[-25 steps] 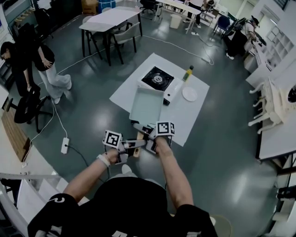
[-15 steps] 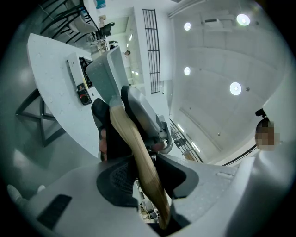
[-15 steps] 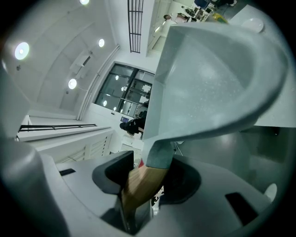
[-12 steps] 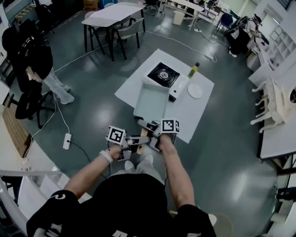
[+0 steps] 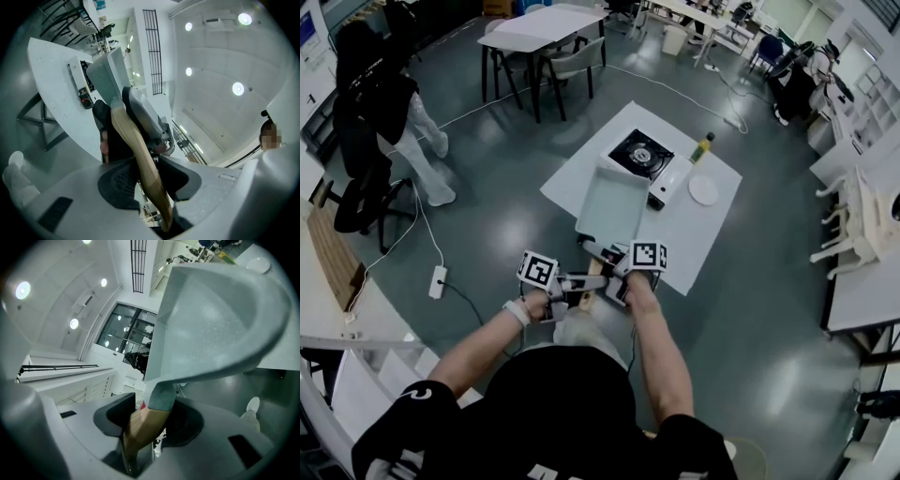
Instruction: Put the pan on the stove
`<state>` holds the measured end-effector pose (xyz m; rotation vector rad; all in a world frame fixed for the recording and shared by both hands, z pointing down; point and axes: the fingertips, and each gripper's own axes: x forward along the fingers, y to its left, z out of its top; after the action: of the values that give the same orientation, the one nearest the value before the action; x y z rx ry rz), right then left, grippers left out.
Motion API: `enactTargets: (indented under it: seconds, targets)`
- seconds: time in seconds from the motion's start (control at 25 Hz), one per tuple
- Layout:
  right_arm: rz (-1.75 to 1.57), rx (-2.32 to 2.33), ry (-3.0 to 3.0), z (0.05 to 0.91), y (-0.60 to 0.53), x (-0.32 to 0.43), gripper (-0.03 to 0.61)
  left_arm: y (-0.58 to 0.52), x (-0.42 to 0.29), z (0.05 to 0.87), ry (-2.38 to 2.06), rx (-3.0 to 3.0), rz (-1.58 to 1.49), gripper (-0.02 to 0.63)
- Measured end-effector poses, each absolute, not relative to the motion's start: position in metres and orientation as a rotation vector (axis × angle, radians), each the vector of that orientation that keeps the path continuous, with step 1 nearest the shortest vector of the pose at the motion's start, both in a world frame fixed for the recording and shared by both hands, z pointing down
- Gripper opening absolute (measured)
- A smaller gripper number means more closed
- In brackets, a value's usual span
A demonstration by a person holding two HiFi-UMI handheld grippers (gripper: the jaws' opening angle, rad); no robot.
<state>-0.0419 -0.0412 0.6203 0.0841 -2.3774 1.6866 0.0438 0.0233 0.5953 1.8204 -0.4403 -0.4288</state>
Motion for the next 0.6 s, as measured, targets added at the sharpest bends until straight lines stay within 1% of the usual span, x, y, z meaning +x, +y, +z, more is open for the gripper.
enactTargets:
  seconds: [0.36, 0.6]
  targets:
    - [1.639, 0.094, -2.417, 0.616, -0.071, -0.061, 0.163, -0.004, 0.025, 0.591, -0.420, 1.849, -0.419, 0.120]
    - [1.708, 0.105, -2.395, 0.614, -0.097, -0.084, 0.163, -0.034, 0.002, 0.590, -0.402, 1.875, -0.405, 0.120]
